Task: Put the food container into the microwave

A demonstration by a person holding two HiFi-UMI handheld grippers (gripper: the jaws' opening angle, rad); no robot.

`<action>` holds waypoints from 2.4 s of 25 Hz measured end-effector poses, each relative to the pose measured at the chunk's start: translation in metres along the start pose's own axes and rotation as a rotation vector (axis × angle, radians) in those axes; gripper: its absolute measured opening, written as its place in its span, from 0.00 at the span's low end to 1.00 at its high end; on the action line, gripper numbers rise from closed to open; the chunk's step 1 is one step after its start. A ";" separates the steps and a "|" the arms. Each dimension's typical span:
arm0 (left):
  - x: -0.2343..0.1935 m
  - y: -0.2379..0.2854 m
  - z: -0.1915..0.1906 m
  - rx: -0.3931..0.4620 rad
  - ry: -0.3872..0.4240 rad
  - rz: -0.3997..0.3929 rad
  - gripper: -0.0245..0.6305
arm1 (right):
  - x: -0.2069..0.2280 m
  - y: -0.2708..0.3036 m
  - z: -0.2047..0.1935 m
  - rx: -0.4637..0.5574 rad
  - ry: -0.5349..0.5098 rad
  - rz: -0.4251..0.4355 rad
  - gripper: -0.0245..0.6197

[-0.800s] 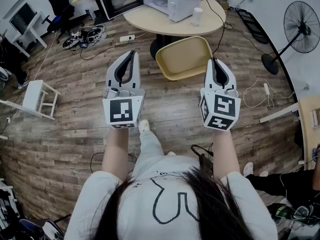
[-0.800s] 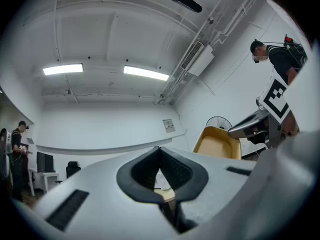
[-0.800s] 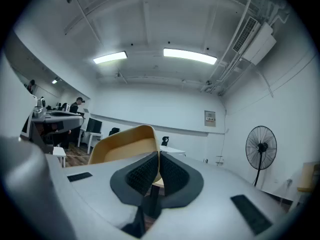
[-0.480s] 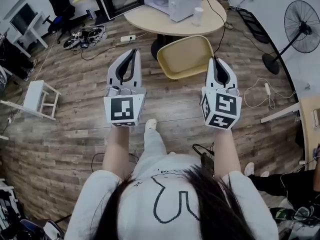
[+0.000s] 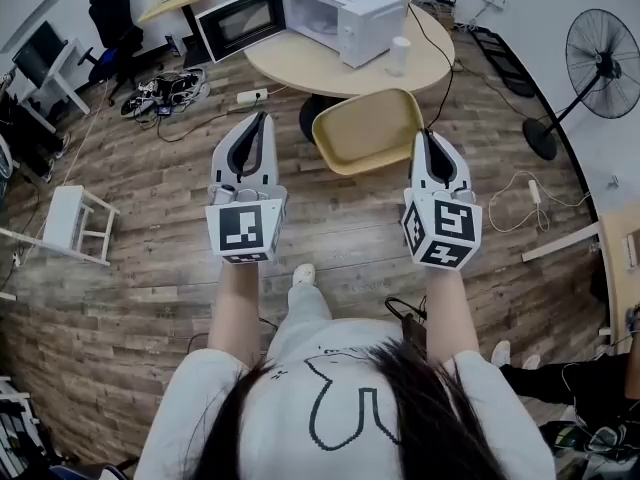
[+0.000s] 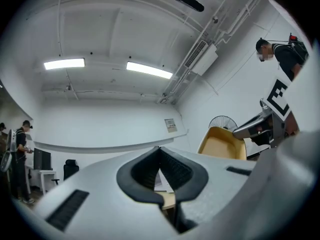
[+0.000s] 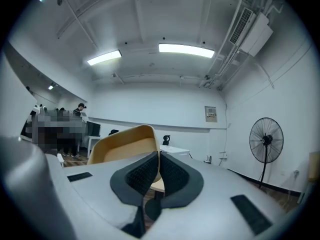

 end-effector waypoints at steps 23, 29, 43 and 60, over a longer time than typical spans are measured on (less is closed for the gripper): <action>-0.155 0.209 -0.115 0.029 -0.034 -0.111 0.05 | -0.065 0.271 -0.002 -0.038 0.007 -0.076 0.09; -0.181 0.228 -0.134 0.011 -0.046 -0.100 0.05 | -0.081 0.303 -0.003 -0.050 -0.012 -0.070 0.09; -0.207 0.296 -0.184 -0.019 -0.035 -0.106 0.05 | -0.078 0.398 -0.031 -0.081 0.022 -0.073 0.09; -0.268 0.501 -0.257 0.010 -0.053 -0.243 0.05 | -0.069 0.600 -0.029 -0.066 0.057 -0.155 0.09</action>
Point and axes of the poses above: the fingertips, and each gripper's own axes: y forward along the fingers, x to its right, z out of its top, the point moved 4 cm from there along -y, backward along the fingers, and after that the axes turned 7 degrees about y, right-handed, at the moved point
